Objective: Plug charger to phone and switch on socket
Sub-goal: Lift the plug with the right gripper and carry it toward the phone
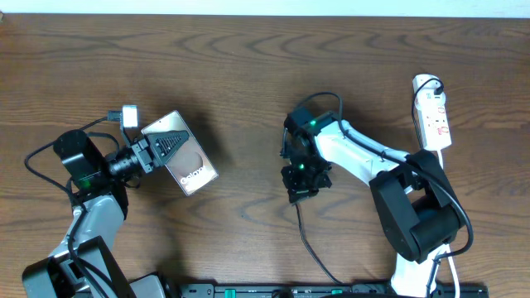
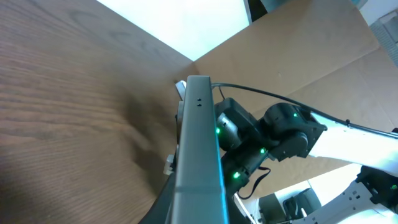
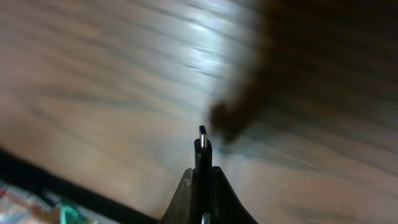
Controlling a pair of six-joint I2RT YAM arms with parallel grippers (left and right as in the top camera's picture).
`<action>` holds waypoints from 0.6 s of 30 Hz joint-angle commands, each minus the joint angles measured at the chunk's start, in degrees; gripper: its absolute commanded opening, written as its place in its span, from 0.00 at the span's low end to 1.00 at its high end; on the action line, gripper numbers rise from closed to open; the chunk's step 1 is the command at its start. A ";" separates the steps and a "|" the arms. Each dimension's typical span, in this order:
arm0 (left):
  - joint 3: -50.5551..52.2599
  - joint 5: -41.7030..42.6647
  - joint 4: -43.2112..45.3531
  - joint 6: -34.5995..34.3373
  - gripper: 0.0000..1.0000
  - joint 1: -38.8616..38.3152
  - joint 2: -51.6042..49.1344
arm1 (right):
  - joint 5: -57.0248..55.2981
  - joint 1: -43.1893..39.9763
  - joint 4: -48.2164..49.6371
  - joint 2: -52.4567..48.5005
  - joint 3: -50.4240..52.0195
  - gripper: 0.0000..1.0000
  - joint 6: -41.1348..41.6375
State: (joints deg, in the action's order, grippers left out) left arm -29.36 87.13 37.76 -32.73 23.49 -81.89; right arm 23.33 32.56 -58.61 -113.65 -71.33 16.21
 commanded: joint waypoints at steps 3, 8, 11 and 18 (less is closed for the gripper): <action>0.07 1.81 0.48 0.83 0.08 0.24 0.15 | -3.45 1.86 -0.33 -0.42 3.74 0.01 7.15; 0.04 1.79 0.48 0.83 0.08 0.24 0.15 | -3.45 2.86 -0.04 -0.42 5.31 0.01 7.58; 0.04 1.79 0.48 0.83 0.07 0.24 0.15 | -3.13 2.91 1.20 -0.42 5.29 0.01 7.58; 0.04 1.81 0.46 0.81 0.07 0.24 0.15 | 13.66 2.05 11.19 -0.42 5.29 0.01 -2.71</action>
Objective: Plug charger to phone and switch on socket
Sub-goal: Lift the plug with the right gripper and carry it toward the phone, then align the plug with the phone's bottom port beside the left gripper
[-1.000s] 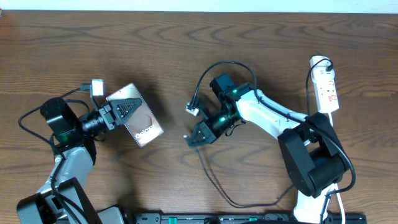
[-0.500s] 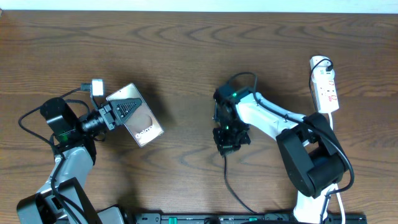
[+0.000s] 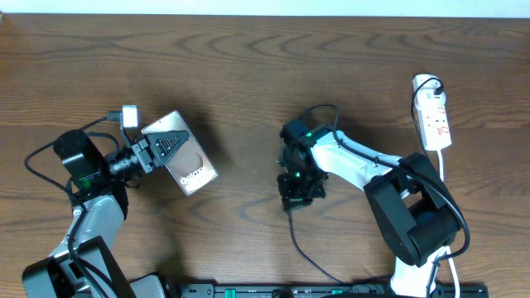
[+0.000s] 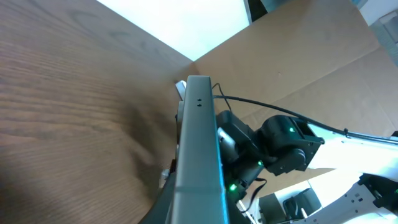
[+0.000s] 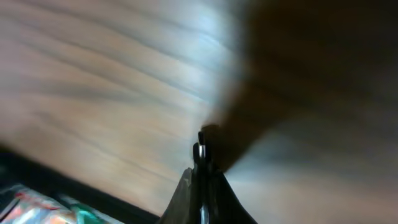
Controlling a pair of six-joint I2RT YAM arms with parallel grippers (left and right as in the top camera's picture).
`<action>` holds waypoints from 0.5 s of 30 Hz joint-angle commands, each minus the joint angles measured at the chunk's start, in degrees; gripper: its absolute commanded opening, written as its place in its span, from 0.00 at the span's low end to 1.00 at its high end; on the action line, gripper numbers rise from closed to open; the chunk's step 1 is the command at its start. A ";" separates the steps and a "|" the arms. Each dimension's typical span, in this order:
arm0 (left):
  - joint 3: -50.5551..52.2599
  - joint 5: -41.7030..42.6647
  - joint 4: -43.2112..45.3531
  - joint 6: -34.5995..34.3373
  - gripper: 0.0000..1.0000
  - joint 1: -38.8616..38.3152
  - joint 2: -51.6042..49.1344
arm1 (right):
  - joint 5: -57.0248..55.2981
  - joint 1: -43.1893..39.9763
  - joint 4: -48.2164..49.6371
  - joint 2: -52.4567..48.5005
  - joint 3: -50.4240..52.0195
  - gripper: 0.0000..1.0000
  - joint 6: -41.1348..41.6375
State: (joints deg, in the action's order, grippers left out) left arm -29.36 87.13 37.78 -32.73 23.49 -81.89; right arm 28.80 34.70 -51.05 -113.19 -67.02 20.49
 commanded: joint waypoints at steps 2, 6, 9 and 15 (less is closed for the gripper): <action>0.04 1.84 0.44 0.81 0.07 0.24 0.15 | 18.60 -0.26 8.72 -0.87 0.98 0.01 -12.92; 0.04 1.86 0.44 0.81 0.07 0.24 0.15 | 36.50 -0.09 19.50 -0.87 0.98 0.01 -21.99; 0.04 1.84 0.44 0.81 0.07 0.24 0.15 | 40.22 0.33 23.80 -0.87 0.98 0.01 -24.83; 0.04 1.81 0.46 1.05 0.07 0.24 0.15 | 40.35 1.31 24.50 -0.87 1.01 0.01 -29.66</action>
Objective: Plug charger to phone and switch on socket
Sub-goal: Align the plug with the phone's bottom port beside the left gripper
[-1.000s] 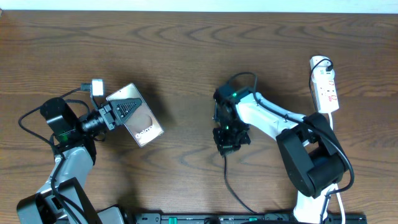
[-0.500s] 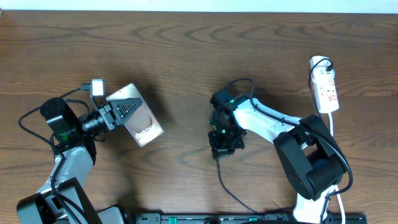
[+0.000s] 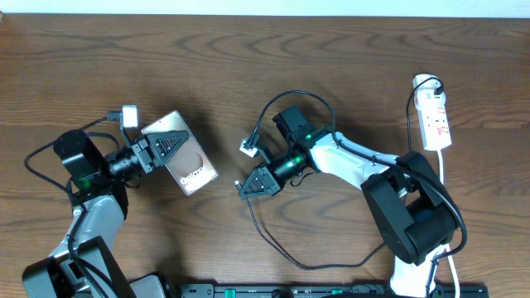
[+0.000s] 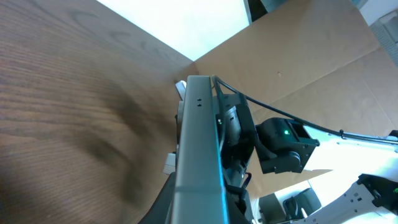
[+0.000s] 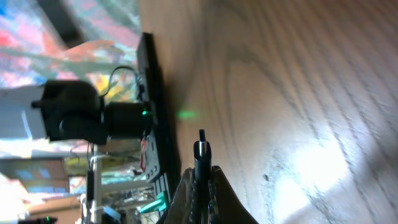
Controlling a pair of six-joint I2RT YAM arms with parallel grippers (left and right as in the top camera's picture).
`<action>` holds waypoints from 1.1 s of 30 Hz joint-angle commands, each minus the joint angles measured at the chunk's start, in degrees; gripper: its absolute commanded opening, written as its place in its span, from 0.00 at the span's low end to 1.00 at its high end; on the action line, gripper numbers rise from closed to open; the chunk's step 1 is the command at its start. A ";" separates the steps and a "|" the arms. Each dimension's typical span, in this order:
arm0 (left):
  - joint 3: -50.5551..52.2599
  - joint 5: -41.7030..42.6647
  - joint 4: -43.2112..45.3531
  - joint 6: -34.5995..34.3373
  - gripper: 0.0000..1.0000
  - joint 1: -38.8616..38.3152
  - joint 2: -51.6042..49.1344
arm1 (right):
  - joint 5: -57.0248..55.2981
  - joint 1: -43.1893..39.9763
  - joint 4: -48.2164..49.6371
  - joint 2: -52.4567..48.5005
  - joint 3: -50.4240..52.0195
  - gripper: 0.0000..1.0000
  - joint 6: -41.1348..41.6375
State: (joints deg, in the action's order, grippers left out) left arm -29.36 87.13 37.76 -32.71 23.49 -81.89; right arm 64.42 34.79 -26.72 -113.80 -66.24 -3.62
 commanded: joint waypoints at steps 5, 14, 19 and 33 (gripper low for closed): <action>0.04 1.79 0.48 1.05 0.07 0.24 0.15 | 4.28 2.38 0.20 -0.26 0.24 0.01 -6.14; 0.04 1.81 0.46 1.20 0.08 0.24 0.15 | 8.96 4.70 5.49 -0.26 0.24 0.01 -5.68; 0.04 1.81 0.46 1.20 0.07 0.24 0.15 | 9.81 4.81 7.34 -0.26 0.24 0.01 -5.66; 0.04 1.81 -0.17 1.22 0.08 0.24 0.15 | 18.47 4.52 15.65 -2.64 0.37 0.01 -6.78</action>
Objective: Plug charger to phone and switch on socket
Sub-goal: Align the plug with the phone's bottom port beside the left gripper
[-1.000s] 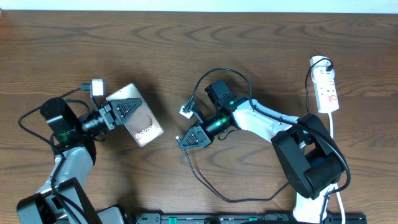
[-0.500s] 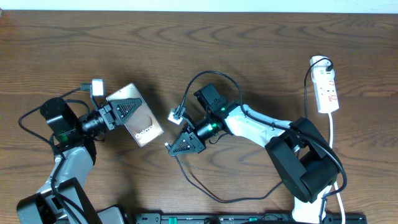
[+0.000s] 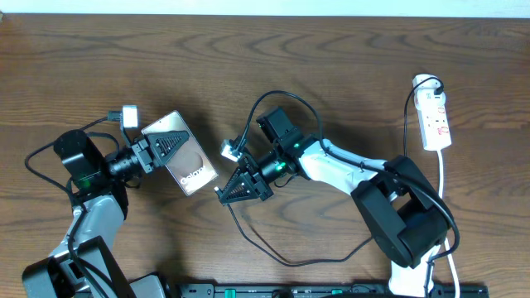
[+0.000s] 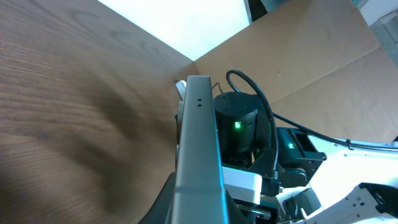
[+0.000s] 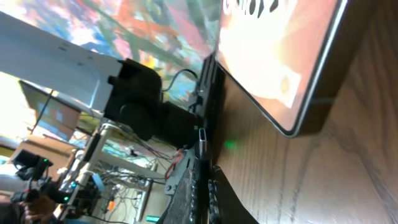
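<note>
My left gripper (image 3: 166, 147) is shut on the silver phone (image 3: 184, 157), holding it tilted above the table at the left. In the left wrist view the phone (image 4: 199, 137) stands edge-on between the fingers. My right gripper (image 3: 234, 189) is shut on the black charger plug (image 3: 220, 192), which points left, just off the phone's lower right corner and apart from it. In the right wrist view the plug tip (image 5: 201, 134) sits below and left of the phone (image 5: 280, 62). The white socket strip (image 3: 432, 112) lies at the far right.
The black charger cable (image 3: 273, 252) loops from the right gripper toward the table's front edge and another loop arcs over the right arm (image 3: 331, 165). A white lead (image 3: 443, 190) runs from the strip down the right side. Brown cardboard (image 4: 298, 56) stands behind.
My right gripper has moved left with the plug and now sits close to the phone's lower corner. The phone now fills the upper right of the right wrist view. The left arm has not moved.
At first my right gripper pointed down at the table's middle, shut on the plug, and shifted slightly left. Then it was turned sideways, plug facing left toward the phone. Now the plug is just off the phone's corner. The left gripper held the phone still throughout.
</note>
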Controlling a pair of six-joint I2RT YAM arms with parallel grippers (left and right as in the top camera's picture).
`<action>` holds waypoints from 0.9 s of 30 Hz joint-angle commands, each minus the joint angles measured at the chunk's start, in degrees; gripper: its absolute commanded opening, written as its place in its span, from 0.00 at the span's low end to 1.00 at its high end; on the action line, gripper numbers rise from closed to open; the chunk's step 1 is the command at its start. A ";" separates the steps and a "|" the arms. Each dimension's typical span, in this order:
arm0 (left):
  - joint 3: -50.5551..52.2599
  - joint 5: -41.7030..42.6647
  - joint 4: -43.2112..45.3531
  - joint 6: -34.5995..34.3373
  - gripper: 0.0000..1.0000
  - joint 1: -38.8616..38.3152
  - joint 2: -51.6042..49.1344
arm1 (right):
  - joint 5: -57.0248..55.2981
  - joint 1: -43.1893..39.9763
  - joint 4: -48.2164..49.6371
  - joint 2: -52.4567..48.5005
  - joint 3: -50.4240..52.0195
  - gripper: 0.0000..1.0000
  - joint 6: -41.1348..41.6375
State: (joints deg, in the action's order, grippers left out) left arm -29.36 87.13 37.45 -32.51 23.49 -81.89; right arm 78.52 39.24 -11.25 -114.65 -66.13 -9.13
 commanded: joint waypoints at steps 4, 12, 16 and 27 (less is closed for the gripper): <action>0.04 1.79 0.13 1.29 0.07 0.24 0.15 | 6.12 0.07 1.97 -2.82 0.26 0.01 -1.66; 0.04 1.79 0.13 1.44 0.07 0.22 0.15 | 7.32 0.07 2.75 -3.37 0.26 0.01 -3.85; 0.04 1.81 0.11 1.33 0.07 0.22 0.15 | 7.17 0.07 5.16 -3.37 0.26 0.01 -3.78; 0.04 -0.04 0.15 -3.63 0.07 0.22 0.15 | 5.42 0.07 8.35 -3.39 0.26 0.01 0.59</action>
State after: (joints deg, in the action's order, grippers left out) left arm -29.36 86.91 37.36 -33.21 23.49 -81.89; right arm 83.11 39.24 -3.11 -117.49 -66.11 -9.43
